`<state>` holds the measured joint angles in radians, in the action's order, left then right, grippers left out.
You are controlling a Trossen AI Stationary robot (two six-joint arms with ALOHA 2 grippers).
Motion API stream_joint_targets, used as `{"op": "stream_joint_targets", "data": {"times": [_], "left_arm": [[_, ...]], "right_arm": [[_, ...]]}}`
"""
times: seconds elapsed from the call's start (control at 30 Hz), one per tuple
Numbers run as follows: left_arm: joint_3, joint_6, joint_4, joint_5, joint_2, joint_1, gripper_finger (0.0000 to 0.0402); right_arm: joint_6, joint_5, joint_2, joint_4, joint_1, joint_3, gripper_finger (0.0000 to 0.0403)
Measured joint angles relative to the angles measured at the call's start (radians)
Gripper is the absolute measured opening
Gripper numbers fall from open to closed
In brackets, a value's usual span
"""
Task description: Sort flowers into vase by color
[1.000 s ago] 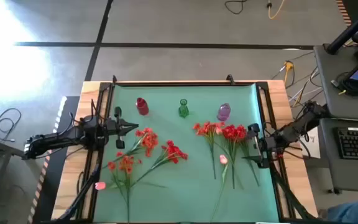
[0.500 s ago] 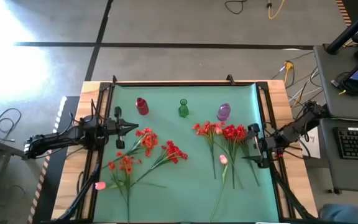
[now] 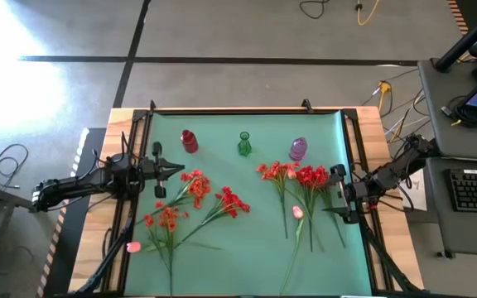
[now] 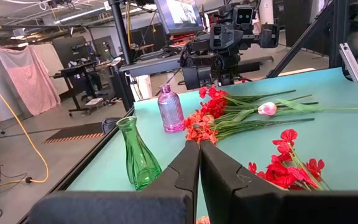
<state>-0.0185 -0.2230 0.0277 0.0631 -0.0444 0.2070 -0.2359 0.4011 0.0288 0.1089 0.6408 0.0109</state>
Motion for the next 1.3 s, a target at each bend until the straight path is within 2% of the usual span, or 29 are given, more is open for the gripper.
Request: {"op": "stream_joint_targets", "data": {"times": [1.13,1.3], "left_arm": [[0.000,0.000,0.000,0.000,0.000,0.000,0.0000],[0.000,0.000,0.000,0.000,0.000,0.000,0.0000]], "right_arm": [[-0.001,0.000,0.000,0.000,0.000,0.000,0.0325],[0.008,0.028,0.000,0.003,0.000,0.000,0.0325]]}}
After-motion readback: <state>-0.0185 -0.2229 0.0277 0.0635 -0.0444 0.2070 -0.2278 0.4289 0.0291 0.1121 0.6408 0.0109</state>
